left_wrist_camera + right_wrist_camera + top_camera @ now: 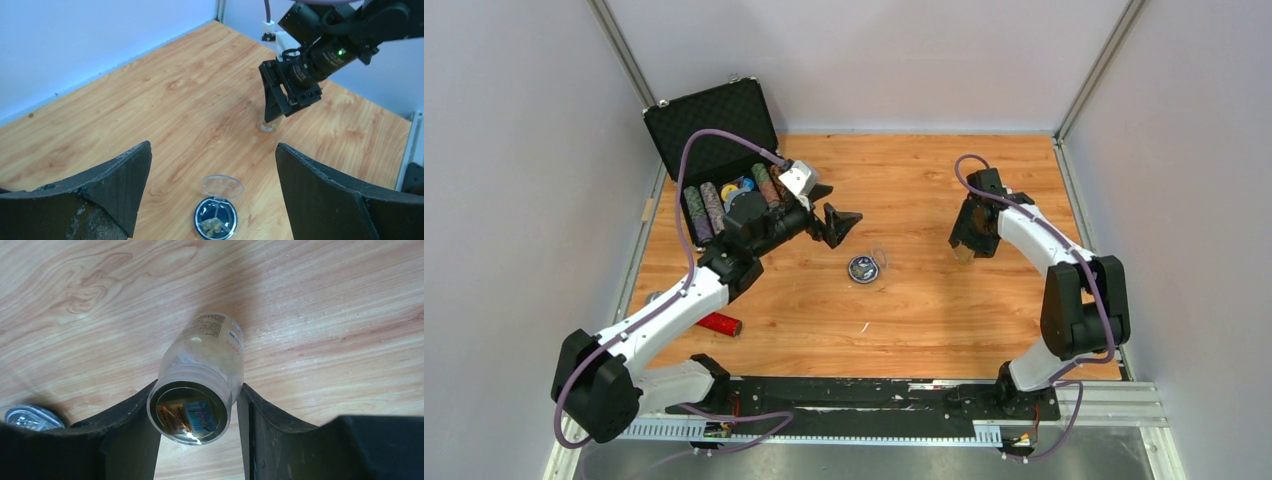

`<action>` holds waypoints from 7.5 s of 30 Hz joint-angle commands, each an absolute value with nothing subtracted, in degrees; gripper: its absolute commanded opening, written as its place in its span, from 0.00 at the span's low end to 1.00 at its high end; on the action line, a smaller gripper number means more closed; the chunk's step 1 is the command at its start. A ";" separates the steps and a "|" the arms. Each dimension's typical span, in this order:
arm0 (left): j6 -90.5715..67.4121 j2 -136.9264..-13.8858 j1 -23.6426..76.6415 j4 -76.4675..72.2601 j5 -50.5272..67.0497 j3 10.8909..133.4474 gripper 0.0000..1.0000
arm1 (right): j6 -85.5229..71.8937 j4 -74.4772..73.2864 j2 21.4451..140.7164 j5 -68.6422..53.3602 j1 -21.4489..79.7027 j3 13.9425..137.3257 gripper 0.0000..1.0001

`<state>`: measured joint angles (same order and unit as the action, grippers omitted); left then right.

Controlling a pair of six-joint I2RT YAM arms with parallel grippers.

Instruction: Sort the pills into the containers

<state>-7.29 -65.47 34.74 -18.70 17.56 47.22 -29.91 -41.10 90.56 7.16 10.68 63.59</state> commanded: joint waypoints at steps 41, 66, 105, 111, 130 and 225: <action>-49.67 -82.88 33.58 -12.78 12.71 44.31 1.00 | -32.65 -32.25 91.23 -11.34 22.23 66.75 0.40; -60.52 -93.18 33.71 -17.49 15.38 44.93 1.00 | -33.64 -25.15 100.00 -19.92 23.15 63.94 0.46; -55.82 -87.74 33.52 -9.97 7.83 41.82 0.73 | -41.78 -24.52 91.13 -19.58 23.56 61.68 0.50; -53.90 -87.89 33.21 -6.03 5.76 41.32 0.63 | -38.96 -21.68 91.41 -23.07 23.71 61.19 0.47; -51.84 -94.28 31.96 -9.72 10.70 41.56 0.34 | -34.97 -20.80 93.17 -24.27 26.34 64.04 0.30; -45.79 -85.61 31.54 -9.33 11.79 39.58 0.40 | -32.56 -27.80 104.89 -14.65 35.56 71.47 0.43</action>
<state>-47.64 -86.87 31.29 -7.73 11.66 40.01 -31.24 -27.27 106.21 -16.56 36.12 70.24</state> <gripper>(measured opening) 0.356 0.405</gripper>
